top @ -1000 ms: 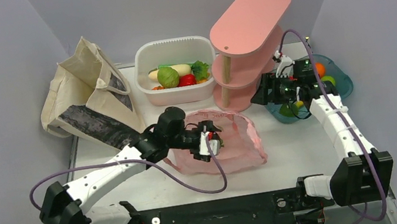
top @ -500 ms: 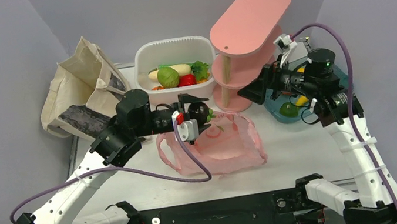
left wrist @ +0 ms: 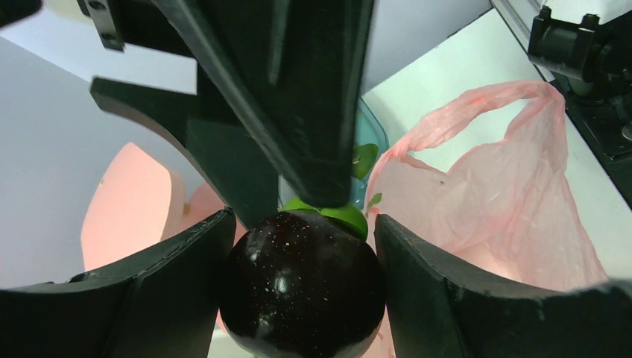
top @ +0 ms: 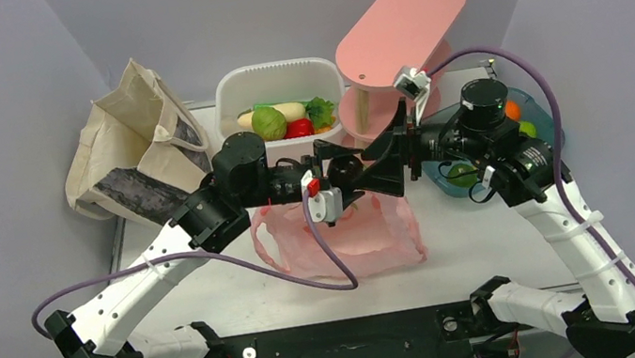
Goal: Untie the knot of the grocery bags and take out the mixed food
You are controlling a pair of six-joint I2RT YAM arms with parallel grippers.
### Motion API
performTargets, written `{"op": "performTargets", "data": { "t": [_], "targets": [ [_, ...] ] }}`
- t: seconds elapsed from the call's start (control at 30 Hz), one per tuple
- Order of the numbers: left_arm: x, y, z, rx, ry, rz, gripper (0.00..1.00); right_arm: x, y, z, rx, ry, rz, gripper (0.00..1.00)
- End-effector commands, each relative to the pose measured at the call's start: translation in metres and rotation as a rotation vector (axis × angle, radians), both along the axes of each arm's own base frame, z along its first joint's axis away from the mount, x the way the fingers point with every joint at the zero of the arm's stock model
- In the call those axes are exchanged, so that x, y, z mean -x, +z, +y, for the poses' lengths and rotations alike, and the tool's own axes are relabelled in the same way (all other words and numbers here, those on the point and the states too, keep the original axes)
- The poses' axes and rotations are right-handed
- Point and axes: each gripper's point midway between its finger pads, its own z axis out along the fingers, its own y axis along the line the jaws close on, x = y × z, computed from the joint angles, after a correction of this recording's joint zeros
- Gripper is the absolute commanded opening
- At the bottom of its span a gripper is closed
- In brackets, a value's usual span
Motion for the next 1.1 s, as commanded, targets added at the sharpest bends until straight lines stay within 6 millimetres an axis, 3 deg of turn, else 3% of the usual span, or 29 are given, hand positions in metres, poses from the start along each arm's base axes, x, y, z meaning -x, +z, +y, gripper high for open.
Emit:
{"op": "performTargets", "data": {
  "t": [0.0,0.13,0.27,0.33,0.4,0.43,0.47,0.5,0.53,0.57,0.8,0.93,1.07],
  "targets": [
    [0.004,0.053,-0.004,0.119,-0.017,-0.123,0.66,0.013,0.002,0.015,-0.013,0.085,-0.021,0.91],
    [0.012,0.053,-0.008,0.115,-0.046,-0.177,0.67,0.012,-0.003,0.029,-0.042,0.109,0.027,0.91],
    [0.016,0.051,-0.013,0.110,-0.067,-0.211,0.68,0.007,0.007,0.039,-0.091,0.121,0.042,0.91],
    [0.016,0.051,-0.014,0.108,-0.070,-0.219,0.68,0.004,0.012,0.042,-0.110,0.126,0.044,0.85],
    [0.014,0.049,-0.016,0.105,-0.068,-0.223,0.68,0.003,0.014,0.043,-0.117,0.130,0.043,0.65],
    [0.013,0.048,-0.016,0.102,-0.061,-0.223,0.68,0.003,0.013,0.042,-0.116,0.128,0.047,0.49],
    [0.012,0.047,-0.015,0.101,-0.058,-0.225,0.69,0.001,0.013,0.039,-0.117,0.118,0.044,0.42],
    [0.011,0.045,-0.015,0.097,-0.048,-0.224,0.69,0.000,0.009,0.037,-0.113,0.110,0.049,0.25],
    [0.009,0.044,-0.013,0.096,-0.038,-0.226,0.70,-0.002,0.009,0.033,-0.115,0.092,0.045,0.18],
    [0.006,0.042,-0.012,0.091,-0.021,-0.224,0.70,-0.005,0.005,0.030,-0.109,0.078,0.054,0.03],
    [-0.027,0.031,0.019,0.105,0.147,-0.116,0.95,-0.038,-0.024,-0.028,0.002,-0.132,0.044,0.00],
    [-0.034,0.014,0.042,0.066,0.209,-0.026,0.97,-0.061,-0.029,-0.070,0.013,-0.294,0.058,0.00],
    [-0.051,-0.018,0.068,-0.003,0.314,0.137,0.97,-0.092,-0.017,-0.133,-0.003,-0.515,0.042,0.00]
  ]
}}
